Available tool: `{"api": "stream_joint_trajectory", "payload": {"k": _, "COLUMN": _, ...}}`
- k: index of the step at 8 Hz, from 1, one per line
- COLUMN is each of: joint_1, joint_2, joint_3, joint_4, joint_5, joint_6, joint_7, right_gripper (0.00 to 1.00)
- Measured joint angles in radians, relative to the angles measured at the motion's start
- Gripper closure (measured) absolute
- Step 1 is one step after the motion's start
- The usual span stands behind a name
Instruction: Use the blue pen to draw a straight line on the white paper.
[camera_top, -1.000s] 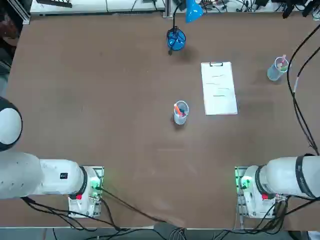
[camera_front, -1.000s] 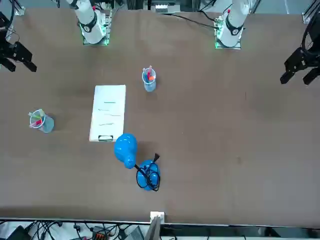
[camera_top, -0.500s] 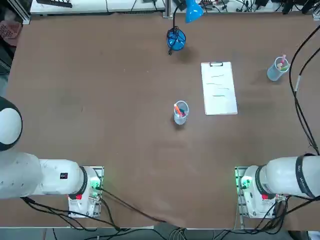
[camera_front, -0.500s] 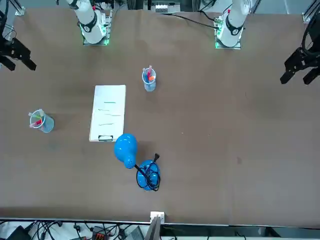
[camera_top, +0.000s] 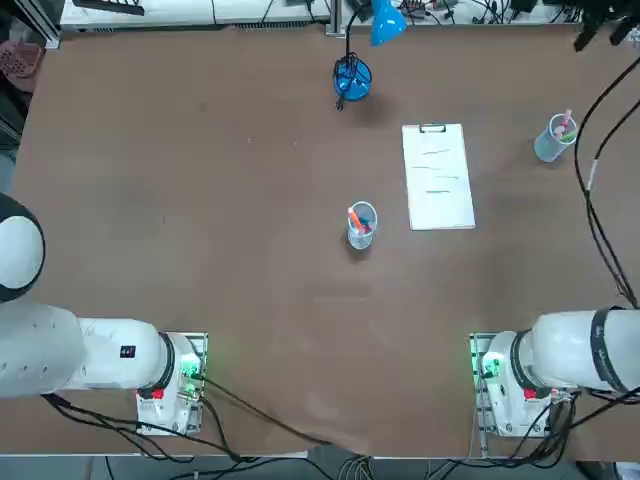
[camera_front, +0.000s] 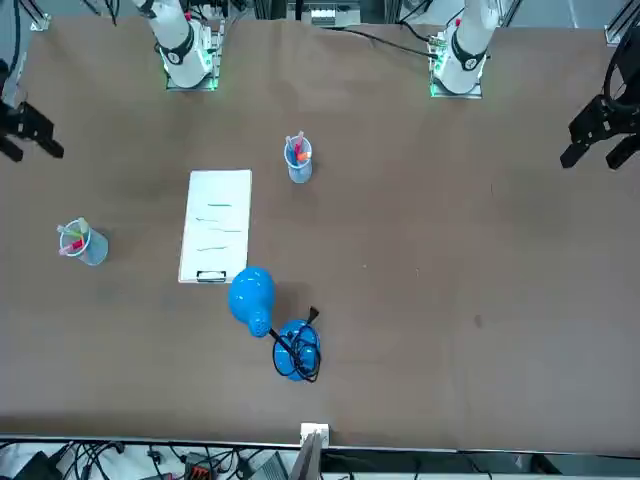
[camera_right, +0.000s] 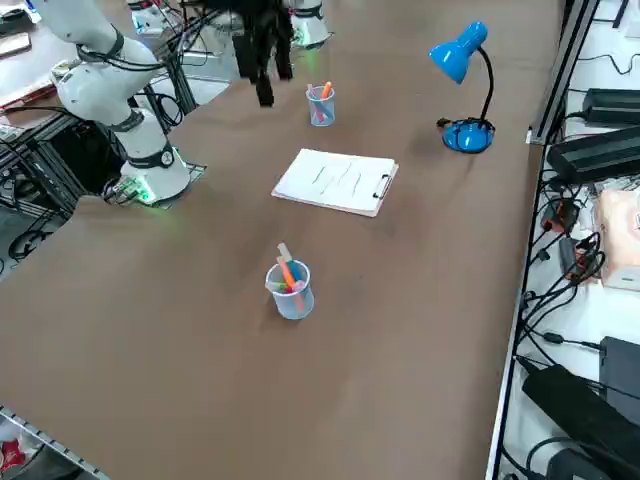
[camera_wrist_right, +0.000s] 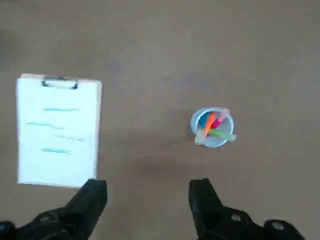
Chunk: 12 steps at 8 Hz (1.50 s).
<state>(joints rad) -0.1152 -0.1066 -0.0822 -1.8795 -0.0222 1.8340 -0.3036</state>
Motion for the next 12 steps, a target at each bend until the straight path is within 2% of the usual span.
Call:
{"api": "stream_joint_trajectory", "payload": {"k": 3, "joint_1": -0.052, "joint_2": 0.028, "joint_3": -0.001, "joint_4": -0.314, "joint_5": -0.106, "joint_6": 0.457, "joint_7": -0.043, "right_gripper": 0.00}}
{"api": "stream_joint_trajectory", "payload": {"k": 4, "joint_1": -0.064, "joint_2": 0.047, "joint_3": -0.001, "joint_4": -0.379, "joint_5": -0.129, "joint_6": 0.554, "joint_7": -0.043, "right_gripper": 0.00}}
{"api": "stream_joint_trajectory", "payload": {"k": 6, "joint_1": -0.104, "joint_2": 0.112, "joint_3": -0.001, "joint_4": -0.435, "joint_5": -0.186, "joint_6": 0.720, "joint_7": -0.058, "right_gripper": 0.03}}
{"api": "stream_joint_trajectory", "payload": {"k": 7, "joint_1": -0.119, "joint_2": 0.152, "joint_3": -0.001, "joint_4": -0.454, "joint_5": -0.202, "joint_6": 0.792, "joint_7": -0.076, "right_gripper": 0.04}}
{"api": "stream_joint_trajectory", "payload": {"k": 8, "joint_1": -0.127, "joint_2": 0.192, "joint_3": -0.001, "joint_4": -0.464, "joint_5": -0.210, "joint_6": 0.840, "joint_7": -0.107, "right_gripper": 0.08}}
{"api": "stream_joint_trajectory", "payload": {"k": 10, "joint_1": -0.146, "joint_2": 0.254, "joint_3": -0.001, "joint_4": -0.465, "joint_5": -0.214, "joint_6": 0.900, "joint_7": -0.153, "right_gripper": 0.19}}
{"api": "stream_joint_trajectory", "payload": {"k": 12, "joint_1": -0.151, "joint_2": 0.287, "joint_3": 0.000, "joint_4": -0.465, "joint_5": -0.247, "joint_6": 0.932, "joint_7": -0.157, "right_gripper": 0.25}}
